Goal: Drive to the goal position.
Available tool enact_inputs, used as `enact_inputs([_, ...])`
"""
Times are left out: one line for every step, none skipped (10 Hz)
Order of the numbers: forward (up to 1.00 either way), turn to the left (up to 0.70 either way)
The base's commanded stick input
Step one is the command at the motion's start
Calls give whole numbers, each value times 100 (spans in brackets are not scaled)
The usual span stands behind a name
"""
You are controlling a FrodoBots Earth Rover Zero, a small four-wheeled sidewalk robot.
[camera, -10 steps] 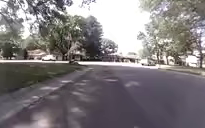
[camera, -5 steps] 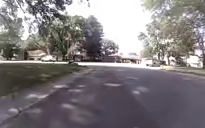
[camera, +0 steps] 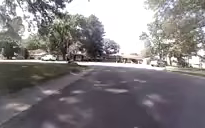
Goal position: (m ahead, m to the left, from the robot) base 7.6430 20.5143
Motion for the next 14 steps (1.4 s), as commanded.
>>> enact_inputs([100,0])
enact_inputs([100,0])
enact_inputs([100,0])
enact_inputs([100,0])
enact_inputs([100,0])
enact_inputs([100,0])
enact_inputs([100,0])
enact_inputs([100,0])
enact_inputs([100,0])
enact_inputs([100,0])
enact_inputs([100,0])
enact_inputs([100,0])
enact_inputs([100,0])
enact_inputs([100,0])
